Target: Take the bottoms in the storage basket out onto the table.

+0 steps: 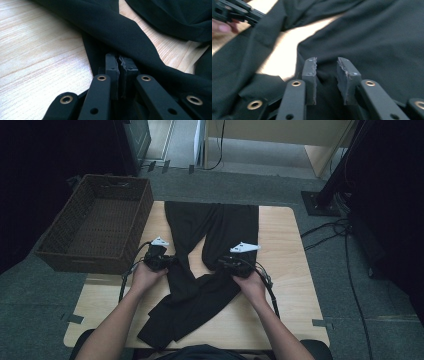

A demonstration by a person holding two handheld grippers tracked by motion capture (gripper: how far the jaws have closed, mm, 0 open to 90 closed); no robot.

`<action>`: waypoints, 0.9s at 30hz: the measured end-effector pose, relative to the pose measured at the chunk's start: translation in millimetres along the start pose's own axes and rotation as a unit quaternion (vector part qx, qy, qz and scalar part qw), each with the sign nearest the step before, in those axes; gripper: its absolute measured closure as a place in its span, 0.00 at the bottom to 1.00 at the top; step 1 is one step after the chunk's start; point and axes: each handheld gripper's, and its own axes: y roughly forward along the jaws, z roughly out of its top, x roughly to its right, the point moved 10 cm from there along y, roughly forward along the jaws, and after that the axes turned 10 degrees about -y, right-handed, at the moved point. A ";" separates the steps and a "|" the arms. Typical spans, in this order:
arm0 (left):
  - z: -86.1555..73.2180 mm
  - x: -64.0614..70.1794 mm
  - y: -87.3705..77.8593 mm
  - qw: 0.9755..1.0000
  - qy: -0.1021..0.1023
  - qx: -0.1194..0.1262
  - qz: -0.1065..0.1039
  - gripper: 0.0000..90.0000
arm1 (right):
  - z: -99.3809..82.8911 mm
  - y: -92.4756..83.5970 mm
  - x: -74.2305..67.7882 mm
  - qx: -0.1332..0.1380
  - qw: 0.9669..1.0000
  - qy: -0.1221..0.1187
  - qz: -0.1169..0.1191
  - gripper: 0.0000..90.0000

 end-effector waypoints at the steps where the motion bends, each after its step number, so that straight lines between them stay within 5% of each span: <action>1: 0.1 -0.2 -0.2 1.000 0.000 -0.001 0.000 0.96 | -4.1 -2.3 1.8 -0.001 1.000 0.004 -0.001 0.74; 9: 1.9 -0.2 2.2 1.000 0.001 0.000 0.000 0.96 | -38.6 -3.6 20.8 -0.025 0.999 0.027 -0.021 0.75; 15: 3.5 -1.5 3.8 1.000 -0.001 -0.002 -0.002 0.96 | -48.4 -3.2 33.0 -0.037 0.998 0.023 -0.037 0.77; 20: 4.7 -2.8 3.1 1.000 -0.002 -0.002 -0.002 0.96 | -58.8 -15.4 61.6 -0.055 0.995 0.009 -0.082 0.78; 22: 5.0 -2.6 3.7 1.000 -0.003 -0.001 -0.003 0.96 | -61.7 -20.2 74.2 -0.065 0.993 0.022 -0.099 0.78; 24: 5.3 -1.8 4.2 1.000 -0.002 -0.002 -0.004 0.96 | -55.7 -23.8 77.6 -0.050 0.993 0.043 -0.093 0.77; 27: 5.4 -1.3 4.8 1.000 -0.003 -0.002 -0.005 0.96 | -34.9 -26.4 67.5 -0.012 0.996 0.030 -0.080 0.75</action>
